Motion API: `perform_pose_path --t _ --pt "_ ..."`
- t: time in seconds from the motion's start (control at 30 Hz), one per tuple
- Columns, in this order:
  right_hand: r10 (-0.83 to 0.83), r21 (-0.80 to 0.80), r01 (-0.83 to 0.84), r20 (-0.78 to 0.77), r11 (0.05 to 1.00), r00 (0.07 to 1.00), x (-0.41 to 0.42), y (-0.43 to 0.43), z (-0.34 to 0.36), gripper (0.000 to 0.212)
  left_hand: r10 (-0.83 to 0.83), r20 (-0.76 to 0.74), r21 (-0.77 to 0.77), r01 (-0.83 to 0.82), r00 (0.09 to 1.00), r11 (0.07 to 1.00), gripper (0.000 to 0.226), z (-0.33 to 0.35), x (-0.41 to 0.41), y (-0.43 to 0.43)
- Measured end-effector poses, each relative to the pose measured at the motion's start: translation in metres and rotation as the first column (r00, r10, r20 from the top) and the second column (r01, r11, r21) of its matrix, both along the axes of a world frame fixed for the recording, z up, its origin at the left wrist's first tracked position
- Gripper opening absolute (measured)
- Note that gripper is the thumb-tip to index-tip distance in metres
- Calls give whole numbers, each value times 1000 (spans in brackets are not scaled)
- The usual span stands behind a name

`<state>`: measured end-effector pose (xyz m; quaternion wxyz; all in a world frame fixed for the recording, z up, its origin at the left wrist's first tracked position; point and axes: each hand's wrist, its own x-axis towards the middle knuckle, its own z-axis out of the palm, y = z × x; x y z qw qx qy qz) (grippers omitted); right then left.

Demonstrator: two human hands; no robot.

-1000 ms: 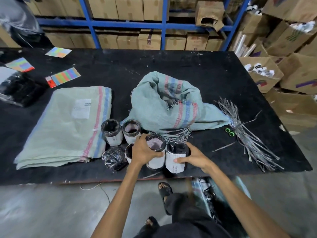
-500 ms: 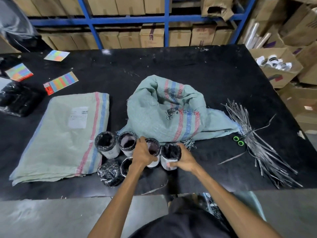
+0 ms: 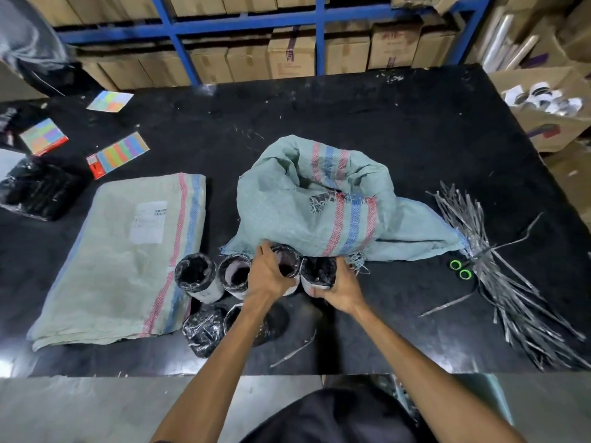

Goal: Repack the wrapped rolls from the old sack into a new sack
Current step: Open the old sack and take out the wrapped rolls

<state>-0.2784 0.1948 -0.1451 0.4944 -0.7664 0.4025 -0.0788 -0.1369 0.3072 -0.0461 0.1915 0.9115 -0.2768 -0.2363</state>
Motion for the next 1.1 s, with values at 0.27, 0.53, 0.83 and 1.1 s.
perform_pose_path --t 0.27,0.53,0.83,1.1 --pt "64 -30 -67 -92 997 994 -21 27 -9 112 -39 -76 8 40 996 999 82 -7 -10 23" --pt "375 124 -355 -372 927 849 -19 -24 89 80 -195 -108 178 212 975 961 88 14 5 18" --pt "152 -138 -152 -12 979 988 32 -150 188 34 -344 104 -131 356 933 925 26 74 44 -94" --pt "274 -179 -300 -157 937 949 127 -204 114 42 -434 138 224 399 890 889 26 12 98 -203"
